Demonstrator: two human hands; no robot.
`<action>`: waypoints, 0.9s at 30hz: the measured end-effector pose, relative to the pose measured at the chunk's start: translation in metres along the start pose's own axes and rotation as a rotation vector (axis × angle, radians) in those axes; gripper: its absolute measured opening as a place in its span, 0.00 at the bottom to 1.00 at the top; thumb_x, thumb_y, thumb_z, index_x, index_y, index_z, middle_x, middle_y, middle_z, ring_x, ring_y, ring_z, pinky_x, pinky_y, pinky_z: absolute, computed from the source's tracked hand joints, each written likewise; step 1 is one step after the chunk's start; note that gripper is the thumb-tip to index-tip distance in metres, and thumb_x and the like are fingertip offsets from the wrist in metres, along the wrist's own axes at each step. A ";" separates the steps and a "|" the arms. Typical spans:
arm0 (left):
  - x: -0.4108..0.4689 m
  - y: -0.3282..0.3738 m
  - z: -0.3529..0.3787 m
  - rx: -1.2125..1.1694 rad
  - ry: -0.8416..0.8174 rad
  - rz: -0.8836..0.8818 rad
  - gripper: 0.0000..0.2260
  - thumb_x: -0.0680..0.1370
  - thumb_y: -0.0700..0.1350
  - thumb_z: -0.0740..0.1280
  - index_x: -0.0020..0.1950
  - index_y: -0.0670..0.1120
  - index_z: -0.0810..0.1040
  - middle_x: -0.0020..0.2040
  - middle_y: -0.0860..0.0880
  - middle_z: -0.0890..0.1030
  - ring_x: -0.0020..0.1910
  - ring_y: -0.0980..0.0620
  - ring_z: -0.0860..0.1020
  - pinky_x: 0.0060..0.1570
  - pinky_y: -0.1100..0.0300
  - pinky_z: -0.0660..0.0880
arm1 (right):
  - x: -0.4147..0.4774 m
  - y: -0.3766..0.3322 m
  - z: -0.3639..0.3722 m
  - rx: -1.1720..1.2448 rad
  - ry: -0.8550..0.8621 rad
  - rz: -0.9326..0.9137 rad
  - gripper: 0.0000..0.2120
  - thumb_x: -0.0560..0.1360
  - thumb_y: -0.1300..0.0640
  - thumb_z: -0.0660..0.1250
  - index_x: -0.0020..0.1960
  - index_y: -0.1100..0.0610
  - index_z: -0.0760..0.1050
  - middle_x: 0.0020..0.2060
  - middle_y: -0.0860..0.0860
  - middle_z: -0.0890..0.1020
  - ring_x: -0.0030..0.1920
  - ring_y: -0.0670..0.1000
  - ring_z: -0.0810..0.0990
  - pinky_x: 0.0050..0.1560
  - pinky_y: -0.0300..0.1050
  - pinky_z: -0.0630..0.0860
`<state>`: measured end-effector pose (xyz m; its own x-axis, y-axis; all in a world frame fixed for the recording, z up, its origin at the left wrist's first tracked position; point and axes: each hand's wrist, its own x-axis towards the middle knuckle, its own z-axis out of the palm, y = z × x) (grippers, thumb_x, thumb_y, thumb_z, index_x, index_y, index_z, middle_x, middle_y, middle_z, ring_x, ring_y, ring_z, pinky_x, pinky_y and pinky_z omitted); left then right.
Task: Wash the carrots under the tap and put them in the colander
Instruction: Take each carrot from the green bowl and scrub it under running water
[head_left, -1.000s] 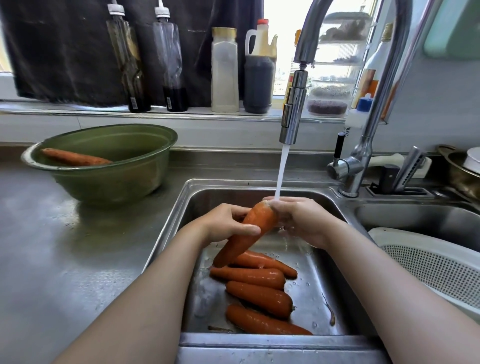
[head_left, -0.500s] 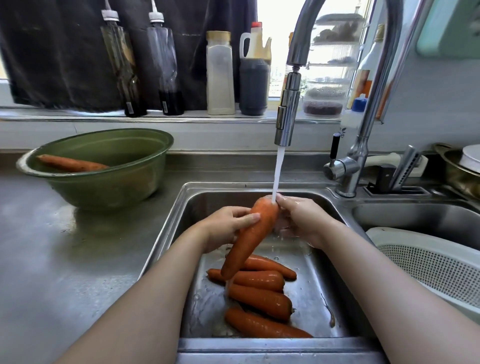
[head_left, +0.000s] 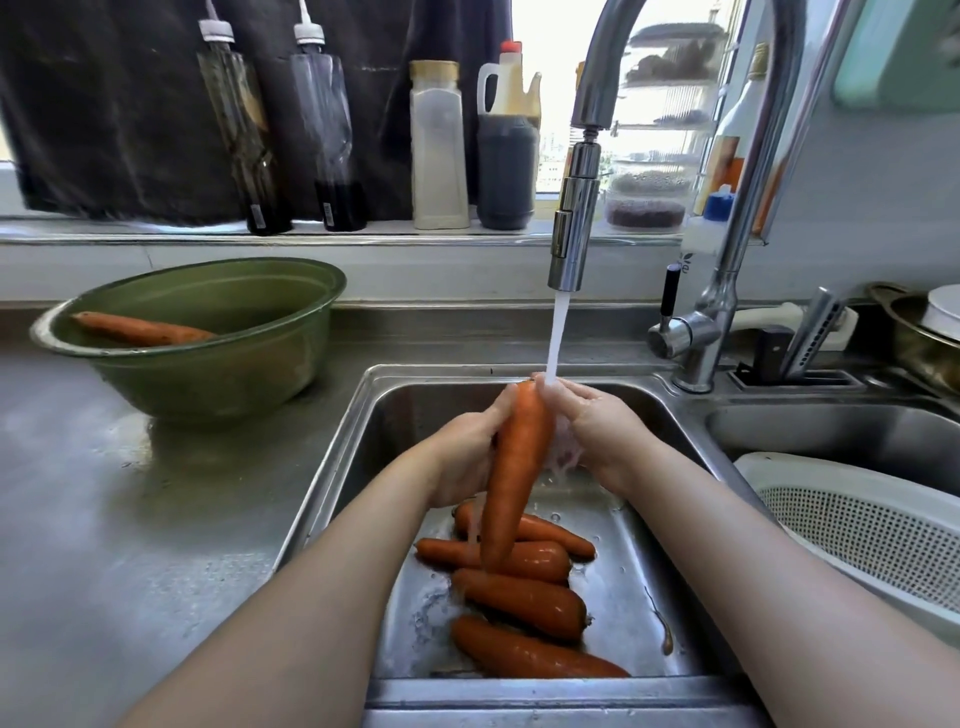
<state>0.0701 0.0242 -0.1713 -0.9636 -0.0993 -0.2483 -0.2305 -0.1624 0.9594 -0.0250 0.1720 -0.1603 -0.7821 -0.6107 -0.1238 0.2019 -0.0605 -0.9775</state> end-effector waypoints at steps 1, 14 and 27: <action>-0.001 0.001 0.003 -0.002 -0.015 0.008 0.34 0.77 0.67 0.62 0.72 0.42 0.75 0.63 0.40 0.83 0.64 0.40 0.82 0.66 0.44 0.77 | -0.001 -0.001 0.003 0.031 0.057 0.000 0.17 0.77 0.49 0.75 0.64 0.52 0.83 0.54 0.57 0.87 0.50 0.58 0.87 0.38 0.46 0.82; 0.011 0.014 0.027 -0.567 0.220 0.018 0.18 0.86 0.45 0.61 0.70 0.32 0.71 0.60 0.32 0.80 0.56 0.38 0.82 0.53 0.46 0.80 | -0.010 -0.008 -0.025 -0.303 -0.258 0.303 0.25 0.80 0.37 0.65 0.66 0.54 0.80 0.58 0.57 0.86 0.60 0.61 0.84 0.60 0.63 0.79; 0.010 0.015 -0.006 -0.165 0.266 0.005 0.19 0.83 0.50 0.66 0.71 0.45 0.74 0.66 0.38 0.78 0.59 0.41 0.80 0.49 0.50 0.81 | -0.013 -0.012 -0.019 -0.383 -0.264 0.240 0.27 0.86 0.39 0.53 0.55 0.62 0.76 0.36 0.55 0.80 0.27 0.51 0.74 0.28 0.42 0.72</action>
<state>0.0577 0.0150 -0.1603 -0.8903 -0.3507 -0.2904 -0.1795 -0.3158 0.9317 -0.0284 0.1958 -0.1497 -0.5552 -0.7530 -0.3531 0.0887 0.3685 -0.9254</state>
